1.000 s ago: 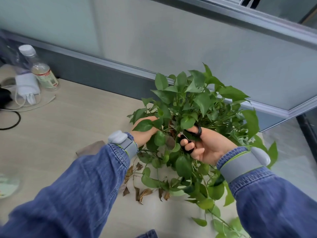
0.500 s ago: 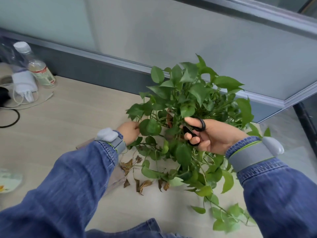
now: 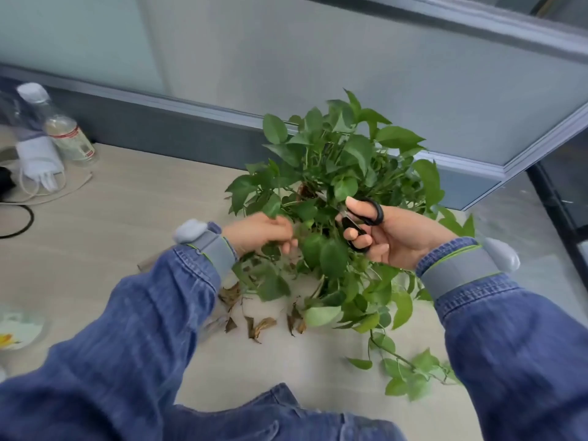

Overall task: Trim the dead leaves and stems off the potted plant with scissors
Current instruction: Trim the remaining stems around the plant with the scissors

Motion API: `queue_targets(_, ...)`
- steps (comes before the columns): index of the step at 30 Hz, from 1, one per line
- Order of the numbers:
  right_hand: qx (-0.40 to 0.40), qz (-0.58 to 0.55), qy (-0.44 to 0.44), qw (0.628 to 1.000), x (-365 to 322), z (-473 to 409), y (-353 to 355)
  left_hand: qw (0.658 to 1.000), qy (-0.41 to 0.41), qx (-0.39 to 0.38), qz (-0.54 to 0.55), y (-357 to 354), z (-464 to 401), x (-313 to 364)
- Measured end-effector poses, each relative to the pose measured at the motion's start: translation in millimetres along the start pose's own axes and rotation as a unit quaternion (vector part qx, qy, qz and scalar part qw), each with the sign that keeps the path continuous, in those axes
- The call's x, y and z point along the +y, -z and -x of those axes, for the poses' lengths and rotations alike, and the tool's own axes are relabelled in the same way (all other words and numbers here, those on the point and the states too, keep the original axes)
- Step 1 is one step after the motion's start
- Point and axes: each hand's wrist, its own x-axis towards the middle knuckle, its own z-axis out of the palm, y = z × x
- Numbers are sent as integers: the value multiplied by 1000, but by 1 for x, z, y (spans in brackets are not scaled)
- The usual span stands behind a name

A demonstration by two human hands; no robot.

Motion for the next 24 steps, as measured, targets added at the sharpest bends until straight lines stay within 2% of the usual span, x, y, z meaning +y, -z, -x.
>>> queue_targets(2, 3, -3, 5, 1000, 3, 3, -2, 990, -49, 38, 124, 9, 6, 14)
queue_targets(4, 4, -5, 10, 1000, 5, 6, -5, 978, -66, 60, 190, 15, 13, 27)
queue_targets(8, -15, -11, 17, 1000, 5, 17, -7, 960, -39, -42, 273, 19, 26, 46)
queue_targets(11, -34, -20, 32, 999, 3, 28, -5, 931, -5, -119, 346, 17, 31, 54)
queue_targets(16, -46, -42, 58, 996, 0, 41, -6, 926, 48, -120, 355, 15, 29, 66)
queue_targets(22, -33, -71, 91, 993, -2, 46, -5, 899, 53, -150, 409, 15, 29, 80)
queue_targets(24, -23, -78, 100, 992, -3, 48, -6, 900, 56, -160, 402, 18, 28, 83)
